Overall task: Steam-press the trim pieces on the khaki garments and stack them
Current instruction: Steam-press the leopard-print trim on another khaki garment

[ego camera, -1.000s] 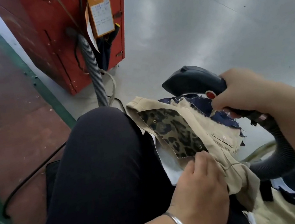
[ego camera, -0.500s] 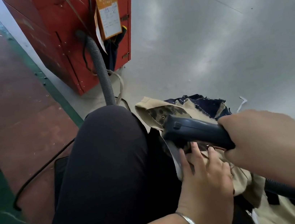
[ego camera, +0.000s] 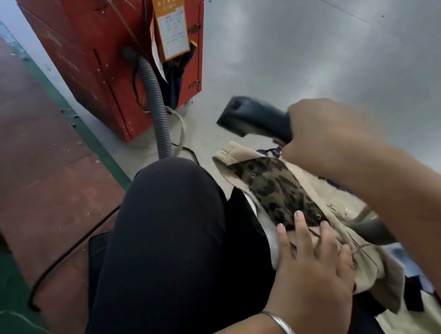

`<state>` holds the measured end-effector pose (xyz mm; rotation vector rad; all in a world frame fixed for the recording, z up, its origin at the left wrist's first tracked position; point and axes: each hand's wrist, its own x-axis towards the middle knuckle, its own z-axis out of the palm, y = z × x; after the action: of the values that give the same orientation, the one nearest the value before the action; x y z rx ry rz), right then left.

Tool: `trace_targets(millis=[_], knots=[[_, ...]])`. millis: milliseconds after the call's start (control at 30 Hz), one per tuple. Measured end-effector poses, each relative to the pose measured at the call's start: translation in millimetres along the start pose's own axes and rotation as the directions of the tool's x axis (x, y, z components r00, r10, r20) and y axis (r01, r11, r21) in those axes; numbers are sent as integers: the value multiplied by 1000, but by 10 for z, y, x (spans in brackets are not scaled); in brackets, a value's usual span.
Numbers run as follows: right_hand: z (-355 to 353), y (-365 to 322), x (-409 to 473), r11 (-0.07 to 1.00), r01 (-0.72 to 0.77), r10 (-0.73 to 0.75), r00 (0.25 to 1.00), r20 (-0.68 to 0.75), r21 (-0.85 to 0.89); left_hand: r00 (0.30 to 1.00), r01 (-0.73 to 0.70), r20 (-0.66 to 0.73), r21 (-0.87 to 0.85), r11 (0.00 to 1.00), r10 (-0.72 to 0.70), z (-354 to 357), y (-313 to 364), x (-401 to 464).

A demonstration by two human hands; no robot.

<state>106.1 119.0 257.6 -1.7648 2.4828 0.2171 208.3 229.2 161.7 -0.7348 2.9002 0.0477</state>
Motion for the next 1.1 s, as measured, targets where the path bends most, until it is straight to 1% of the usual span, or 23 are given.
trace_targets(millis=[33, 100, 167, 200, 267, 300, 333, 400, 433, 467, 500, 533, 567, 667, 767, 833, 900, 967, 1033, 1100], knots=[[-65, 81, -33, 1000, -15, 15, 1000, -10, 17, 999, -33, 14, 18, 999, 33, -4, -22, 3], [-180, 223, -194, 999, -31, 31, 999, 10, 13, 999, -6, 44, -10, 1000, 6, -17, -51, 44], [-208, 308, -410, 997, -31, 35, 998, 54, -75, 997, 13, 83, -104, 995, -4, -3, -10, 56], [-189, 328, -517, 988, -23, 35, 996, 77, -150, 998, 17, 69, -141, 990, -7, 0, 14, 65], [-118, 336, -671, 963, 3, 34, 991, 132, -271, 999, 6, 41, -112, 994, -1, 13, 41, 79], [-75, 333, -704, 955, 11, 37, 987, 157, -295, 1000, -3, 19, -91, 996, 5, 26, 48, 84], [-34, 324, -710, 954, 12, 42, 984, 173, -300, 1000, 1, 22, -65, 998, 0, 34, 61, 83], [31, 279, -665, 956, 14, 38, 985, 169, -294, 998, 17, 53, -71, 997, -13, -41, 32, 75], [59, 245, -610, 960, 17, 26, 988, 151, -278, 1000, 11, 29, -57, 998, -10, -68, 12, 58], [91, 208, -546, 967, 15, 20, 991, 135, -253, 999, -5, -49, -47, 999, 3, -38, 28, 60], [121, 167, -462, 975, 12, 16, 993, 121, -221, 997, -35, -70, -60, 998, 31, -14, 52, 71], [150, 129, -360, 982, 8, 13, 994, 111, -186, 996, -83, 25, -114, 990, 87, -29, 38, 76], [176, 89, -245, 988, 1, 15, 994, 104, -152, 991, -97, 78, -160, 982, 111, -33, 28, 89], [234, 52, 92, 998, -49, 51, 996, 75, -28, 992, -116, 37, -144, 983, 122, 37, 63, 97], [144, 218, 267, 990, -102, 100, 995, 30, 97, 991, -133, 17, -123, 983, 136, 42, 34, 87], [22, 422, 192, 977, -101, 99, 995, 16, 187, 990, -138, 22, -144, 980, 143, 36, -4, 78], [-79, 645, -42, 957, -111, 97, 993, 63, 269, 995, -96, -13, -197, 976, 95, 54, -65, 64], [-86, 853, -342, 948, -153, 115, 982, 147, 281, 991, -60, -128, -240, 969, 30, 107, -142, 51], [-26, 1010, -587, 943, -207, 162, 970, 182, 261, 986, -69, -165, -317, 946, 17, 118, -195, 9], [49, 1124, -767, 926, -264, 221, 959, 178, 268, 981, -98, -193, -382, 919, 24, 132, -190, -16]])
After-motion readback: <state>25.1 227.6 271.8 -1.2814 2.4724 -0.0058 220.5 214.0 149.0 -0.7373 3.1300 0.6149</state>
